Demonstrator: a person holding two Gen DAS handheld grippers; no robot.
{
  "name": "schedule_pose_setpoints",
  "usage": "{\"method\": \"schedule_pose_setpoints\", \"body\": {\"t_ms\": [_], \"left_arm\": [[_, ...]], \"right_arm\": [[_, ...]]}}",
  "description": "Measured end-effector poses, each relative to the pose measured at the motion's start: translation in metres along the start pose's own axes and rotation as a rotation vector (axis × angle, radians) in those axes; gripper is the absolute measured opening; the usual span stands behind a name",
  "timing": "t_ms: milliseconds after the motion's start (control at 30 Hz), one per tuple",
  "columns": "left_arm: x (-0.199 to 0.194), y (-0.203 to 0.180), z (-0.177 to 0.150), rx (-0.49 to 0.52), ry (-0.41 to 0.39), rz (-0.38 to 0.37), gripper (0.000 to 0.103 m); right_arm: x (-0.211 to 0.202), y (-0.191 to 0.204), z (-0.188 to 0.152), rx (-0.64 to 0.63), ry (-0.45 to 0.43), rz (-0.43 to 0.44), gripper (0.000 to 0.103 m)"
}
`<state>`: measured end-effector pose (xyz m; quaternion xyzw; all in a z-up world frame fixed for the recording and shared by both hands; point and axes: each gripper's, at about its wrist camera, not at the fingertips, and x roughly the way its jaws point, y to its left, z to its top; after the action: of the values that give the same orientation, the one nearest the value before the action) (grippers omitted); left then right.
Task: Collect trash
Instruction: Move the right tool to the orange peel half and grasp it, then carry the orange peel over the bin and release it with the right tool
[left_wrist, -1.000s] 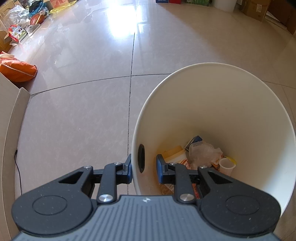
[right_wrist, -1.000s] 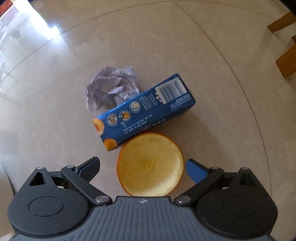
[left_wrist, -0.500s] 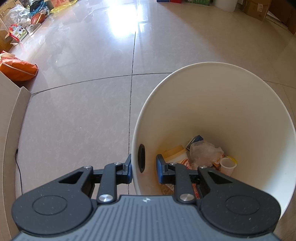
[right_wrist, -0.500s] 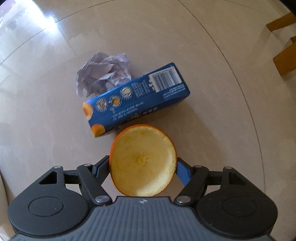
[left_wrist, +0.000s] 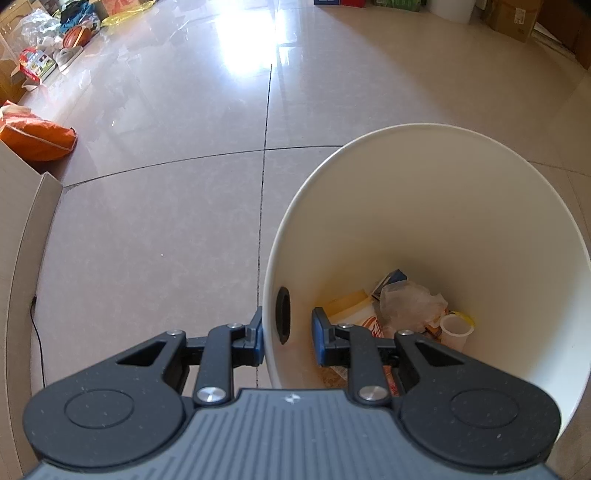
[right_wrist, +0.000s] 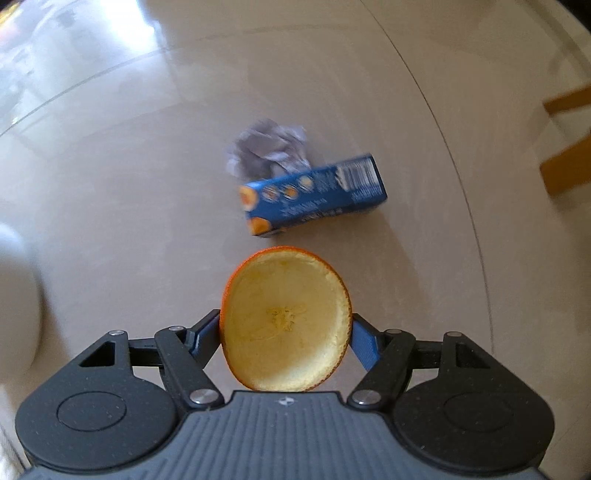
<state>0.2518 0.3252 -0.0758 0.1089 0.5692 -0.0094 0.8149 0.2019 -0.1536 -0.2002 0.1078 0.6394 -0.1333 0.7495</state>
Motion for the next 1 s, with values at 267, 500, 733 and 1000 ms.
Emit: {"method": "schedule_pose_setpoints", "body": {"t_ms": [267, 500, 733, 1000], "left_arm": [[0.001, 0.0, -0.001, 0.002, -0.004, 0.011, 0.022], [0.0, 0.0, -0.001, 0.006, -0.008, 0.015, 0.021], [-0.001, 0.0, -0.001, 0.013, -0.019, 0.015, 0.021], [-0.003, 0.001, -0.001, 0.017, -0.022, 0.016, 0.021]], "right_arm": [[-0.105, 0.048, 0.0, -0.186, -0.137, 0.093, 0.076], [-0.197, 0.112, 0.012, -0.384, -0.27, 0.228, 0.076], [-0.245, 0.183, 0.029, -0.521, -0.335, 0.358, 0.076], [-0.258, 0.25, 0.03, -0.619, -0.346, 0.405, 0.077]]}}
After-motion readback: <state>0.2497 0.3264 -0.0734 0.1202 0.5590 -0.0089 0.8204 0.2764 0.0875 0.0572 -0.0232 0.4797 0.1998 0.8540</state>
